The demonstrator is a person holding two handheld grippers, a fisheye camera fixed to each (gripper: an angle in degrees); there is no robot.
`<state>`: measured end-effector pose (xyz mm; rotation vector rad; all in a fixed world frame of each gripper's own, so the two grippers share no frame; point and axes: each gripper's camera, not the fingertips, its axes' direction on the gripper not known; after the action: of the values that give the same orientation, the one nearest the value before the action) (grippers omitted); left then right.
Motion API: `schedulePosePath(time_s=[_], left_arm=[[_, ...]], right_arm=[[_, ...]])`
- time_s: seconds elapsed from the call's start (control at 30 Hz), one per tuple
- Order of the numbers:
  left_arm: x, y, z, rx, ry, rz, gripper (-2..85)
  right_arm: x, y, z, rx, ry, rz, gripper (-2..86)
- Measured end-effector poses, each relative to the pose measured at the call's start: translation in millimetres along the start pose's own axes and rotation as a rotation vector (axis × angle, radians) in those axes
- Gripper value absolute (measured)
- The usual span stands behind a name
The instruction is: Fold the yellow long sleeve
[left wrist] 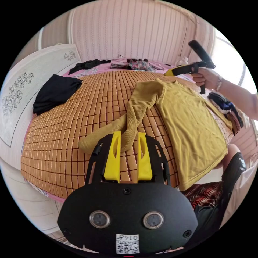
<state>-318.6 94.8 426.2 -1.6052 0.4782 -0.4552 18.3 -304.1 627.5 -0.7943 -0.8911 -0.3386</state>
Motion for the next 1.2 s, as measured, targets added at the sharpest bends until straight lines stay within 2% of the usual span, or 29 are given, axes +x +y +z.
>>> schedulePosePath(time_s=[0.03,0.1,0.17,0.23,0.27,0.37,0.43,0.53,0.67,0.8,0.87,0.93,1.03,1.2], left_arm=[[2,-9,18,-0.128,-0.053,0.02,5.7],[-3,-18,14,-0.138,-0.029,0.026,4.7],[-25,-27,-4,-0.204,0.096,0.026,3.3],[-59,-32,-40,-0.138,0.135,-0.051,2.3],[-92,-32,-69,-0.071,0.136,-0.172,2.7],[-156,-10,-129,0.144,0.125,-0.425,3.8],[-172,10,-144,0.18,0.055,-0.502,4.4],[-178,39,-137,0.119,0.045,-0.567,5.5],[-170,62,-106,0.029,0.014,-0.614,7.5],[-177,65,-90,0.095,-0.017,-0.733,9.3],[-186,55,-72,0.031,-0.069,-0.745,9.3],[-188,47,-60,-0.029,-0.121,-0.704,8.5],[-192,34,-58,-0.094,-0.146,-0.617,7.1],[-211,41,-59,-0.006,-0.081,-0.753,5.4]], right_arm=[[-5,6,-1,-0.001,0.008,-0.003,1.4],[-25,23,-6,-0.052,0.109,-0.014,1.1],[-33,30,-9,-0.1,0.218,0.005,0.9],[-38,34,-13,-0.109,0.28,0.015,0.7],[-39,36,-16,-0.098,0.271,0.017,0.5],[-35,35,-14,-0.068,0.148,0.049,0.1],[-30,30,-7,-0.086,0.091,0.074,0.2],[-29,13,5,-0.129,0.028,0.065,0.4],[-38,-13,20,-0.174,0.055,0.019,0.7],[-51,-22,34,-0.219,0.044,0.05,0.6],[-55,-13,33,-0.263,-0.01,0.061,0.6],[-56,2,27,-0.32,0.037,0.085,0.6],[-52,39,10,-0.398,0.138,0.167,1.0],[-39,102,-12,-0.402,0.172,0.429,2.5]])
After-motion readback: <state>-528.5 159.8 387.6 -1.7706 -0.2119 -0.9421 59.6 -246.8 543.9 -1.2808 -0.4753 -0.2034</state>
